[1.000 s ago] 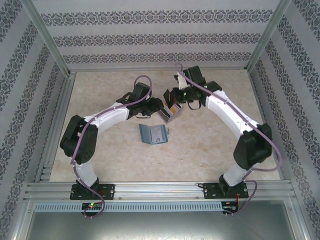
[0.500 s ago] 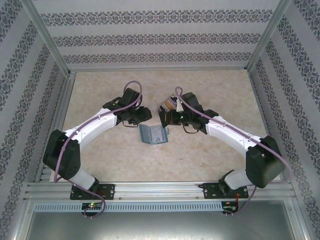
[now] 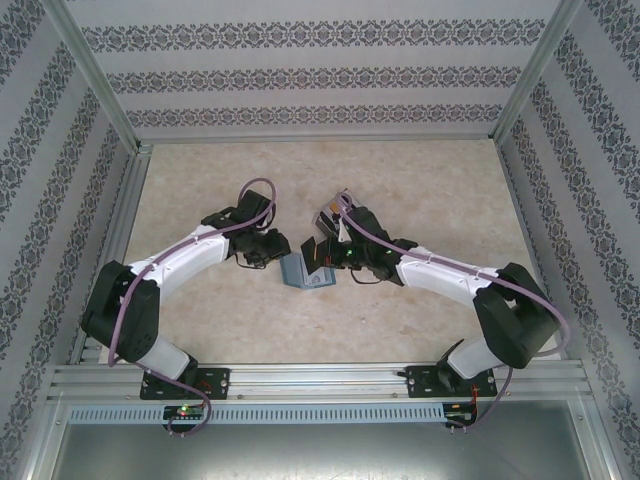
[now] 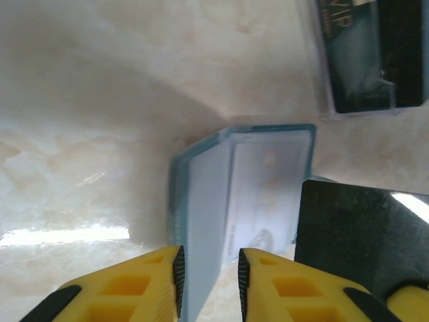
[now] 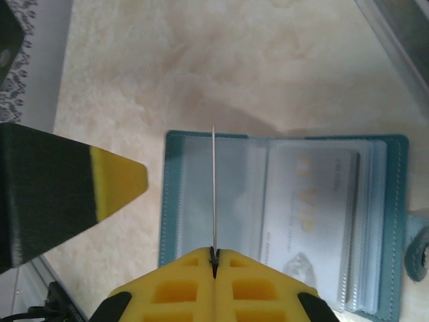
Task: Put the credit cards into the card holder
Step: Insert the credit card into the card slot.
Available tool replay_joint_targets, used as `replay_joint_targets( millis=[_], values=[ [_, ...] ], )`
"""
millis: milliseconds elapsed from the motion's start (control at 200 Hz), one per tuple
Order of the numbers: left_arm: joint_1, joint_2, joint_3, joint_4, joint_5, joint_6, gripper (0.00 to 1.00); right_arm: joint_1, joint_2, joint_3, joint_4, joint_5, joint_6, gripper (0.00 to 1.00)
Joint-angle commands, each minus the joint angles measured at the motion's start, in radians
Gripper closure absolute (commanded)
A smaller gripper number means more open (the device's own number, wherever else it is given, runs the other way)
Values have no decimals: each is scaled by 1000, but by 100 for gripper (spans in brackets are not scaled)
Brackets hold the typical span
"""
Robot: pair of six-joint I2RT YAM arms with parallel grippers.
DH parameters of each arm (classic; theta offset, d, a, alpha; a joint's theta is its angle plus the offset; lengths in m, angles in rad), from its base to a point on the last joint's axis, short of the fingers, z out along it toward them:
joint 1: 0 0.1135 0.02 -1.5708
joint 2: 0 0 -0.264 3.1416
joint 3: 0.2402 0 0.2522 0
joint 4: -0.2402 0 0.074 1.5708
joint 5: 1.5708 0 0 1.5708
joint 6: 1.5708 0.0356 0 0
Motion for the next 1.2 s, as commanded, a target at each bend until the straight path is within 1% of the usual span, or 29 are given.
replay_joint_targets(
  millis=[0,190,295,470,520,664,1194],
  values=[
    [14,13,-40,0,-9,5,71,2,35,-29,75,-12,49,95],
    [18,48,-82,35,2,1,72,7,82,-28,103,-34,63,95],
    [23,50,-106,40,-25,8,78,8,102,-27,110,-43,66,95],
    [31,76,-135,62,-25,10,80,9,137,-26,122,-54,72,95],
    [32,83,-139,70,-20,11,83,9,145,-25,128,-58,73,95],
    [31,90,-150,78,-31,12,85,9,166,-24,135,-63,77,95],
    [31,85,-177,91,-34,6,88,9,240,-25,183,-105,99,95]
  ],
)
